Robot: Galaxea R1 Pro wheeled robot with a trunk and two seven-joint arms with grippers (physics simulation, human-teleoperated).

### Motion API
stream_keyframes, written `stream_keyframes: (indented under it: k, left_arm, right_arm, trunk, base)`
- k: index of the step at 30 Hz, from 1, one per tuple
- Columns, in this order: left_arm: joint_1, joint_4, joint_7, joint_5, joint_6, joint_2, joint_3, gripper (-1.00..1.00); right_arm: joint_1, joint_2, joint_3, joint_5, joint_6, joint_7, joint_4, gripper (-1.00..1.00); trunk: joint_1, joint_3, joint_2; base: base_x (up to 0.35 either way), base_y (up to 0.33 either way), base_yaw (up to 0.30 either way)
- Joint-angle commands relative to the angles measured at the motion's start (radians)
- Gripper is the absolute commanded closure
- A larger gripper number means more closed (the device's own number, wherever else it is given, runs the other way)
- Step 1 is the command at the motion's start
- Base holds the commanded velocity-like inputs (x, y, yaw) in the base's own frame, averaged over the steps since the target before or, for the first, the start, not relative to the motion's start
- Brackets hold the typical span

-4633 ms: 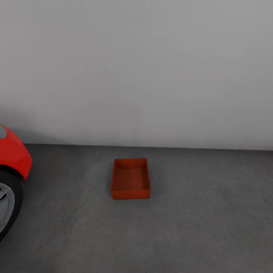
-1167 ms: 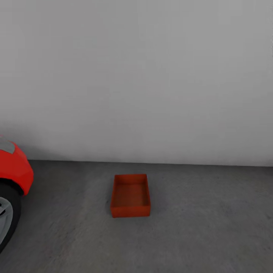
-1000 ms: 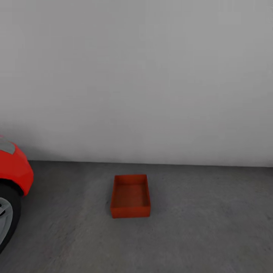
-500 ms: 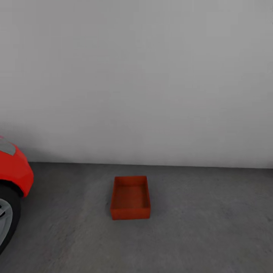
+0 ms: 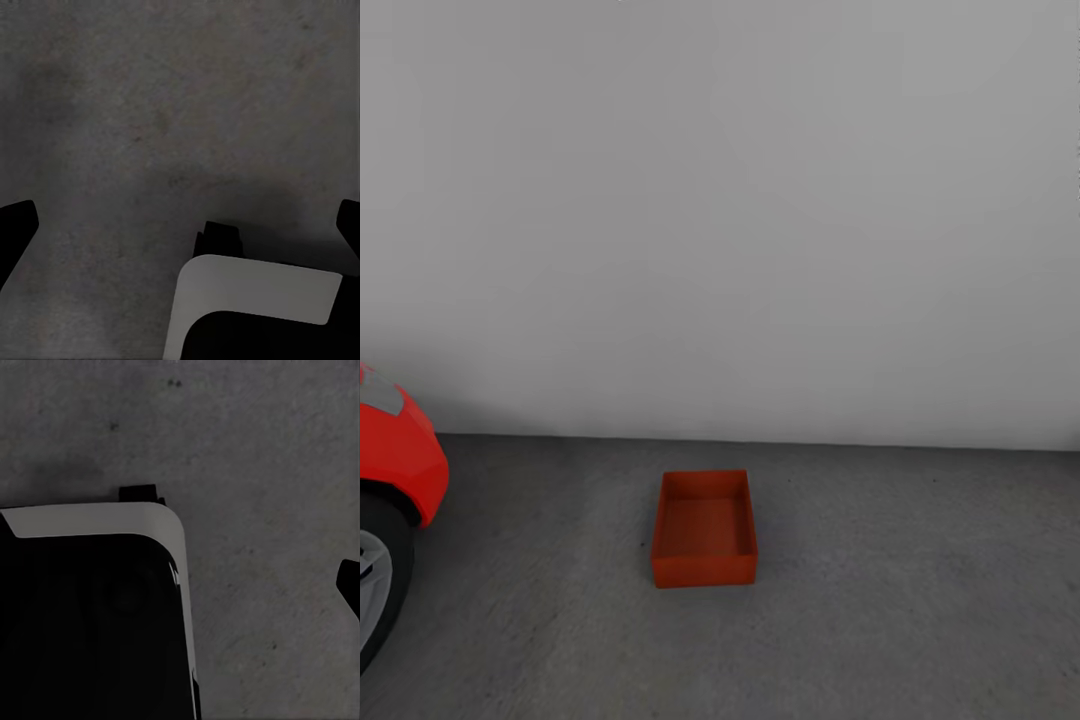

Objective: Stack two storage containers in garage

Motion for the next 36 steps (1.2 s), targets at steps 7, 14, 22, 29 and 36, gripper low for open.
stream_keyframes:
  k: [7, 14, 22, 29, 36]
  left_arm:
    - [-0.001, 0.001, 0.002, 0.009, -0.003, 0.000, -0.009, -1.00]
    - [-0.001, 0.001, 0.002, 0.009, -0.003, 0.000, -0.009, -1.00]
    - [-0.001, -0.002, 0.001, 0.008, -0.003, -0.006, -0.007, -1.00]
    - [-0.001, 0.000, 0.000, 0.011, -0.003, -0.014, -0.007, -1.00]
    - [-0.001, 0.002, -0.001, 0.012, -0.002, -0.071, -0.007, -1.00]
  right_arm:
    - [-0.001, 0.001, 0.008, -0.008, -0.005, 0.000, 0.004, -1.00]
    - [-0.001, 0.004, 0.008, -0.009, -0.005, 0.000, 0.004, -1.00]
    - [-0.001, 0.004, 0.008, -0.009, -0.005, 0.000, 0.004, -1.00]
    - [-0.001, 0.000, 0.008, -0.009, -0.005, 0.000, 0.004, -1.00]
    - [-0.001, 0.000, 0.008, -0.009, -0.005, 0.000, 0.004, -1.00]
  trunk:
    - [0.000, 0.010, 0.000]
    - [0.000, 0.021, 0.000]
    - [0.000, 0.033, 0.000]
    - [0.000, 0.044, 0.000]
    - [0.000, 0.055, 0.000]
  base:
    - [0.000, 0.000, 0.000]
    - [0.000, 0.000, 0.000]
    - [0.000, 0.000, 0.000]
    - [0.000, 0.000, 0.000]
    - [0.000, 0.000, 0.000]
